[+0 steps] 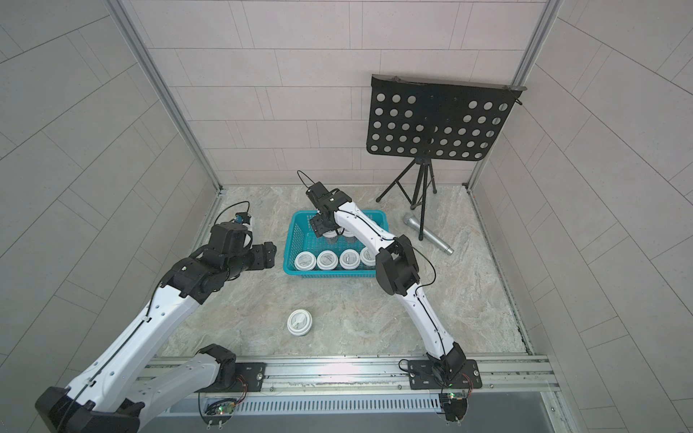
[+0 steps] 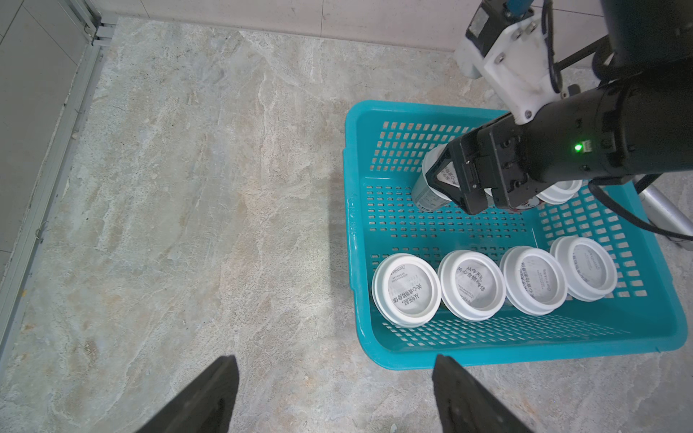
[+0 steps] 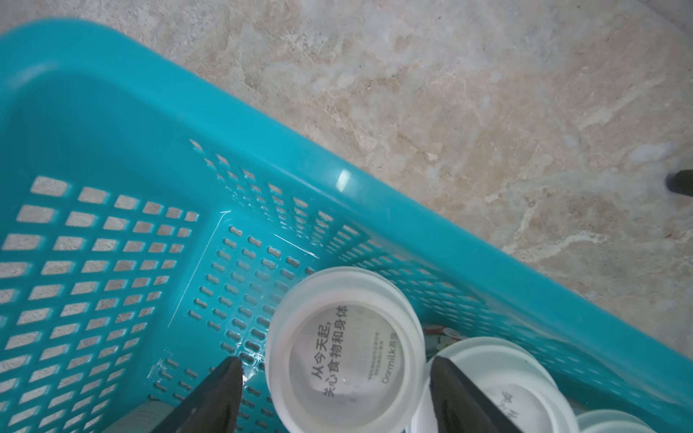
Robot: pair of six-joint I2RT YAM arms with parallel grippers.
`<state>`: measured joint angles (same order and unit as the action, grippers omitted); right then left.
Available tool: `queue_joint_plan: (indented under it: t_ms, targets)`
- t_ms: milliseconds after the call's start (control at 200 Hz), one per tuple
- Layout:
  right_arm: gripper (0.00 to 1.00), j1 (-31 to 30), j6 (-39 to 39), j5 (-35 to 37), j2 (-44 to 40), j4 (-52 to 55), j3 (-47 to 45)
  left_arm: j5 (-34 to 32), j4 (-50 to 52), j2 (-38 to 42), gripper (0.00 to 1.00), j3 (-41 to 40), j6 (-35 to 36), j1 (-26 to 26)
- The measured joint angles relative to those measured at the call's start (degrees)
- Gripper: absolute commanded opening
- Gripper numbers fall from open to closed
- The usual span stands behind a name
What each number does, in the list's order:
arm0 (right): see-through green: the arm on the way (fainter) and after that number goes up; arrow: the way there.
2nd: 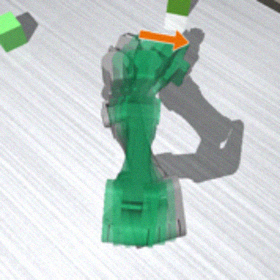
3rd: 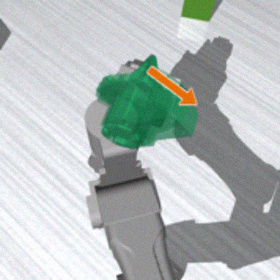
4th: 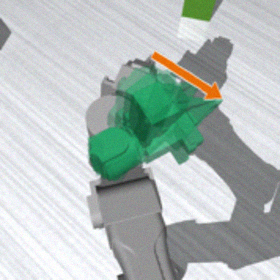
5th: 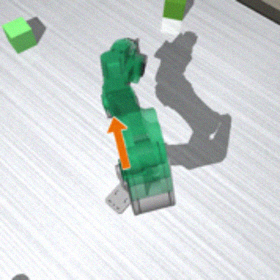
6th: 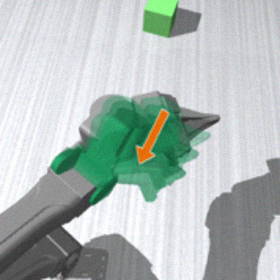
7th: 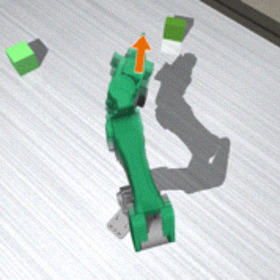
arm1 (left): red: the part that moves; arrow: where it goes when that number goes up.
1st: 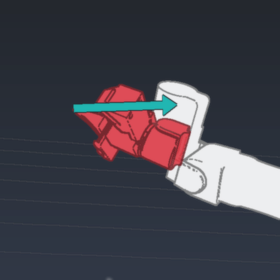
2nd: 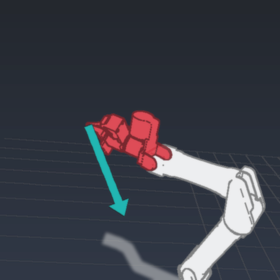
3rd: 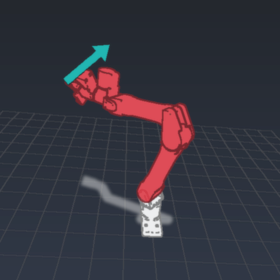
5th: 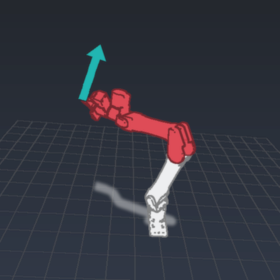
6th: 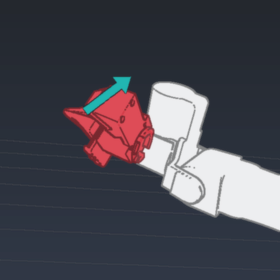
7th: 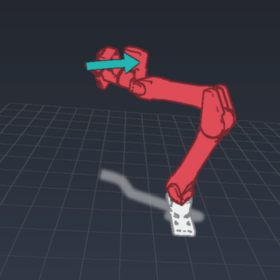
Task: Put the yogurt in the basket
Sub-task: Place the yogurt in the basket.
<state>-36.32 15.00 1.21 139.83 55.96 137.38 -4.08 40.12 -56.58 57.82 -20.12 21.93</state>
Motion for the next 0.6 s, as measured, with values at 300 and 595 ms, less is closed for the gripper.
queue_joint_plan:
  t_ms: [300,595]
  targets:
    - [0.81,0.4,0.3,-4.5,-5.7,-0.4,-3.1,2.1,0.0,-0.4,0.88,0.0,0.3,-0.1]
    - [0.79,2.0,1.1,-9.4,-25.8,-8.7,-24.9,7.8,1.3,0.0,0.88,-1.1,0.6,0.0]
